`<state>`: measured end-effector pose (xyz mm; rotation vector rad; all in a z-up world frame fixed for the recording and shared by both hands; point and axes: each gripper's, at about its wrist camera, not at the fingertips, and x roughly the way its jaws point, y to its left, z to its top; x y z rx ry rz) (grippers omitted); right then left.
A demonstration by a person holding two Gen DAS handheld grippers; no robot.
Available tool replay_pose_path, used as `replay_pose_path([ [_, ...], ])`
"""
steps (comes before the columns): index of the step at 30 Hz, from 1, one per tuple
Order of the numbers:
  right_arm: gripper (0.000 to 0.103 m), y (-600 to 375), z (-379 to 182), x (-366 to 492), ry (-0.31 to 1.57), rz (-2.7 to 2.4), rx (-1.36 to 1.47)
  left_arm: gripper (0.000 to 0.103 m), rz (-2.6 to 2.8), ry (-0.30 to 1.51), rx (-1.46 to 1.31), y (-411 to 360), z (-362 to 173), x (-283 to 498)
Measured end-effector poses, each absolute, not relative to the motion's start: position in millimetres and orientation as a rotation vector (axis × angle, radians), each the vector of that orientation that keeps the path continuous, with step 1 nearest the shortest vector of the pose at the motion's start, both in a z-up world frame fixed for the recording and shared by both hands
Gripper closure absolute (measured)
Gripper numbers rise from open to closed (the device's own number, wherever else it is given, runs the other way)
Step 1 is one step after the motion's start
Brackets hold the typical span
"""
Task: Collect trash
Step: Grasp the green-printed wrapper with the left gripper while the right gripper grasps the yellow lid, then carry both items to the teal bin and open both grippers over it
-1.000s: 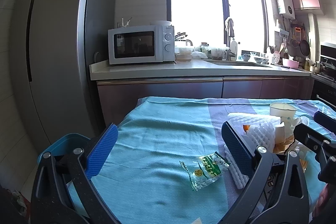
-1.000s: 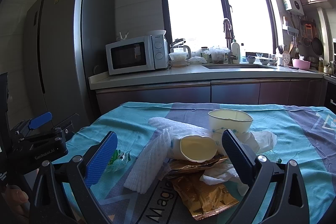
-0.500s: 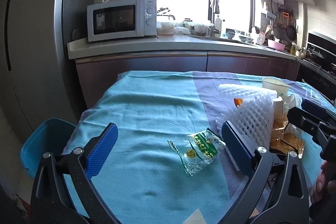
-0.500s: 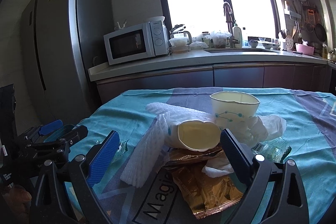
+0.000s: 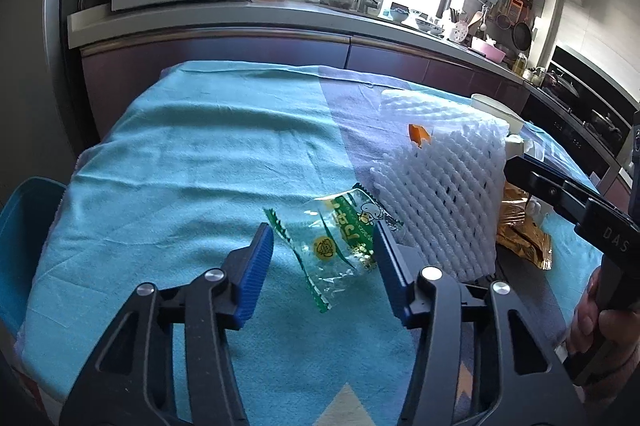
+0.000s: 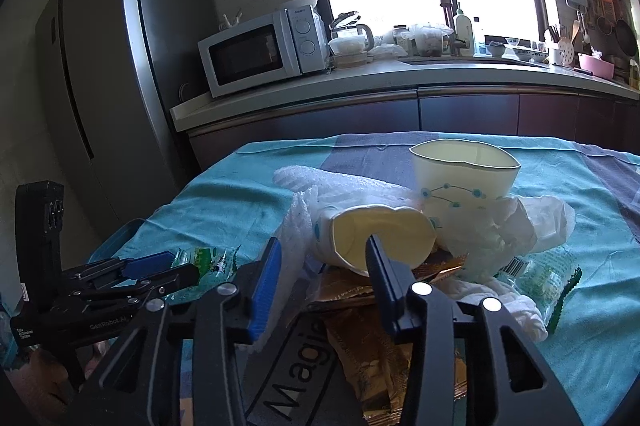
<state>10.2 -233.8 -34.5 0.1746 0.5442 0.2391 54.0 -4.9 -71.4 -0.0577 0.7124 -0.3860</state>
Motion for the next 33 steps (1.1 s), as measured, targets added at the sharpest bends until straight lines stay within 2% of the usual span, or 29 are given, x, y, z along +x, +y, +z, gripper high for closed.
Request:
replay_pose_path([
  [1, 0.082, -233, -35, 11, 0.549, 0.247, 0.173, 0.063, -0.395, 0.721, -0.062, -5, -74, 56],
  [3, 0.093, -232, -34, 12, 0.553, 0.264, 0.166, 0.073, -0.414, 0.744, -0.082, -5, -78, 60],
  [5, 0.096, -229, -31, 10, 0.544, 0.273, 0.15, 0.083, -0.425, 0.749, -0.093, -4, -81, 63],
  [8, 0.098, -227, -25, 6, 0.523, 0.287, 0.134, 0.086, -0.433, 0.741, -0.104, -3, -80, 62],
  [24, 0.1, -227, 44, -31, 0.322, 0.334, 0.124, 0.088, -0.356, 0.603, -0.157, 61, -27, 24],
  [28, 0.1, -211, 66, -37, 0.261, 0.431, 0.132, 0.088, -0.297, 0.571, -0.171, 89, -17, 13],
  [33, 0.1, -159, 71, -17, 0.289, 0.618, 0.12, 0.088, -0.182, 0.549, -0.195, 137, -12, 2],
])
